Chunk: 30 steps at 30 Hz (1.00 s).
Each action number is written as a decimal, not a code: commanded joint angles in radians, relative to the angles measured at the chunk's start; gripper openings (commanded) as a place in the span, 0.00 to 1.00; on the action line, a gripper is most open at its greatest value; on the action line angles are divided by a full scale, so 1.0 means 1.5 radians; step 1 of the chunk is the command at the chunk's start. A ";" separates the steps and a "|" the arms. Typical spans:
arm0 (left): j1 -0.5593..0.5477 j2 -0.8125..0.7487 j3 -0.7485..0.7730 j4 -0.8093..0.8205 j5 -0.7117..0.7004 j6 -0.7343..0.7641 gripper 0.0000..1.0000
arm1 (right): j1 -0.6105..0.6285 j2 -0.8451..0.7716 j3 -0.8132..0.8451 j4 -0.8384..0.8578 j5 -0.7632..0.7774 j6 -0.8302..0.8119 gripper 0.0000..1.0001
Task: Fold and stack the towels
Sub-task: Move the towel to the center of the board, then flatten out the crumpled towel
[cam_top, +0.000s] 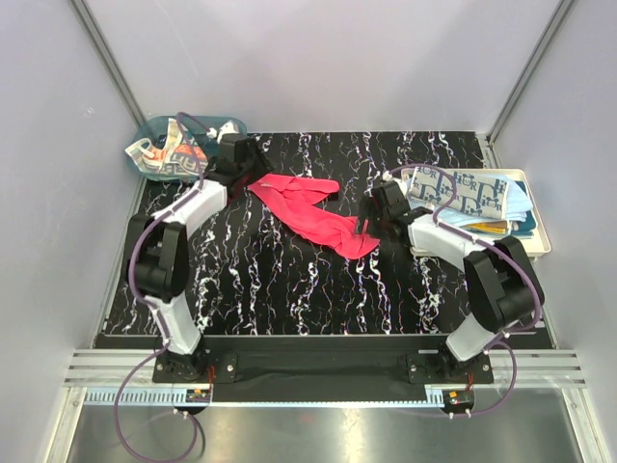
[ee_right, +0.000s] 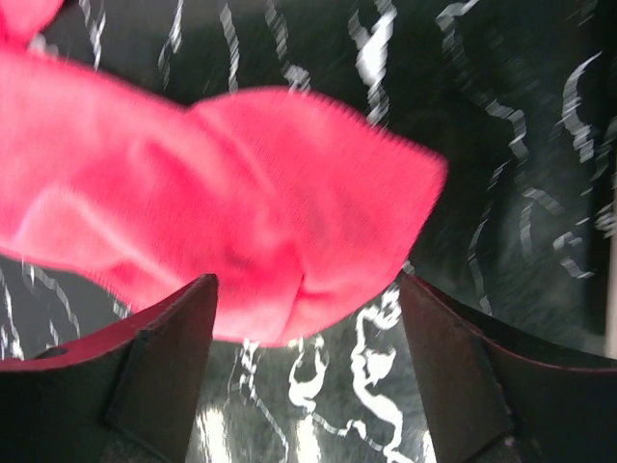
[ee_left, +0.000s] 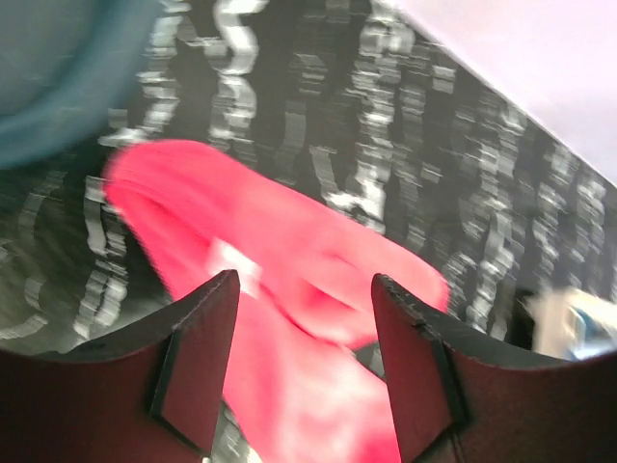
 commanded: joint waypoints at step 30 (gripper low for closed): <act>-0.336 -0.105 -0.276 0.111 0.062 0.013 0.54 | -0.052 0.051 0.075 -0.050 0.116 0.008 0.02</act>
